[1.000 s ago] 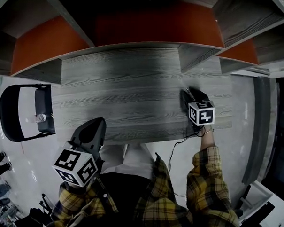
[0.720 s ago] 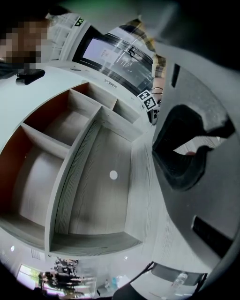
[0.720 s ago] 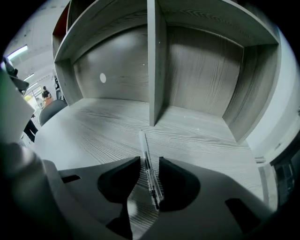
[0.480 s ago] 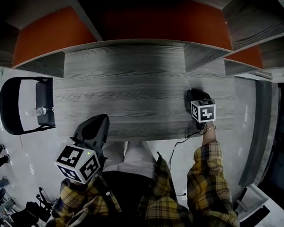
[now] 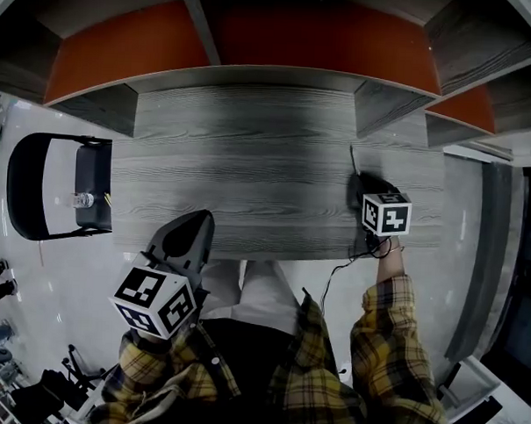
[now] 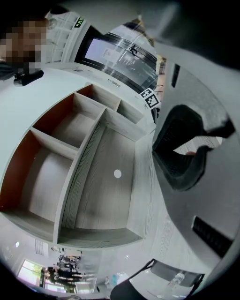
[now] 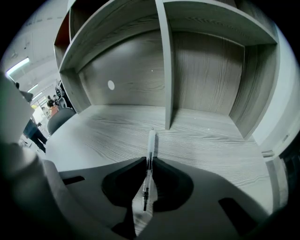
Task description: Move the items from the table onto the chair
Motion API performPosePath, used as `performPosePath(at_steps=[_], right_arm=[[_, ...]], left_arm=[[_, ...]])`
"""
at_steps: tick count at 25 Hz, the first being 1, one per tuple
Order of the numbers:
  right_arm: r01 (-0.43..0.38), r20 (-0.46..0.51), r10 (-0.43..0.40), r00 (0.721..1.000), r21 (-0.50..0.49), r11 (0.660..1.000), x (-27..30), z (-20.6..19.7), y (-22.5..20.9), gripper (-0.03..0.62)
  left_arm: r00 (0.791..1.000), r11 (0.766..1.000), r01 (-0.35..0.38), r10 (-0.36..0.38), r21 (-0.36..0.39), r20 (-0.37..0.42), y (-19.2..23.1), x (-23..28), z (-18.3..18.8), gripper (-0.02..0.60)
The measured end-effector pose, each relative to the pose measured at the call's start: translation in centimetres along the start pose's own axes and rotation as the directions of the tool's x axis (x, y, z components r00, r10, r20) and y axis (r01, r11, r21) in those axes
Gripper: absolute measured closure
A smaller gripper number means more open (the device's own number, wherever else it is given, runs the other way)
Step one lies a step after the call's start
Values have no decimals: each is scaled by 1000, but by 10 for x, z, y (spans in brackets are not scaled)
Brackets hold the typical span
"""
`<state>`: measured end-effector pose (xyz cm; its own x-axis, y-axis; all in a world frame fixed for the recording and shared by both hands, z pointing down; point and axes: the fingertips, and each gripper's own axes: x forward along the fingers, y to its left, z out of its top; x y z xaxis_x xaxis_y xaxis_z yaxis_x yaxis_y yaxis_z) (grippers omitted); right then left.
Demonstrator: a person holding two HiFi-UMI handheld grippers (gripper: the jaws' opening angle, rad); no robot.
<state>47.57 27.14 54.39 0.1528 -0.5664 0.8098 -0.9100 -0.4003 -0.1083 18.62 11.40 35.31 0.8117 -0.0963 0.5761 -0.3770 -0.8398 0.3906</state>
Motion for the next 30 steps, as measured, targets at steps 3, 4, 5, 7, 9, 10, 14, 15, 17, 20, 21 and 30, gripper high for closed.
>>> performPosePath(at_steps=[3,4,5,7,9,10,14,15,17,20,21,30], right_arm=[[-38,53,37,998,18,999,-16,9,21,540],[-53,70,51,996,27,998,-22,12,29,540],[-69,89,66,994,36,997,-29,15,37,540],[-107,131,98,986,62,992,-42,22,51,540],[-156,177,137,975,95,983,-54,29,66,540],[-183,198,159,967,112,977,-60,32,73,540],[-282,248,244,938,132,950,-76,39,105,540],[-300,248,263,932,121,946,-80,40,112,540],[-324,236,299,925,75,943,-85,43,129,540],[-372,197,366,910,-3,928,-84,43,166,540],[-394,180,392,902,-27,919,-82,43,182,540],[-531,65,542,838,-134,837,-49,51,339,540]], left_arm=[[1000,1000,1,-1,-9,22,-1,-2,0,578],[1000,1000,5,-5,-12,29,-3,-3,0,578],[999,1000,10,-9,-13,37,-5,-3,1,578],[998,1000,21,-20,-12,55,-9,-3,2,578],[997,999,31,-30,-9,70,-14,-3,3,578],[997,999,34,-33,-9,76,-16,-3,3,578],[996,999,25,-23,-20,89,-20,-5,1,578],[996,999,19,-17,-26,92,-19,-5,0,578],[995,999,3,1,-43,97,-16,-8,0,578],[993,997,-32,40,-74,107,0,-19,-5,578],[992,995,-47,57,-87,115,7,-26,-6,578],[971,966,-129,169,-224,170,107,-103,-37,578]])
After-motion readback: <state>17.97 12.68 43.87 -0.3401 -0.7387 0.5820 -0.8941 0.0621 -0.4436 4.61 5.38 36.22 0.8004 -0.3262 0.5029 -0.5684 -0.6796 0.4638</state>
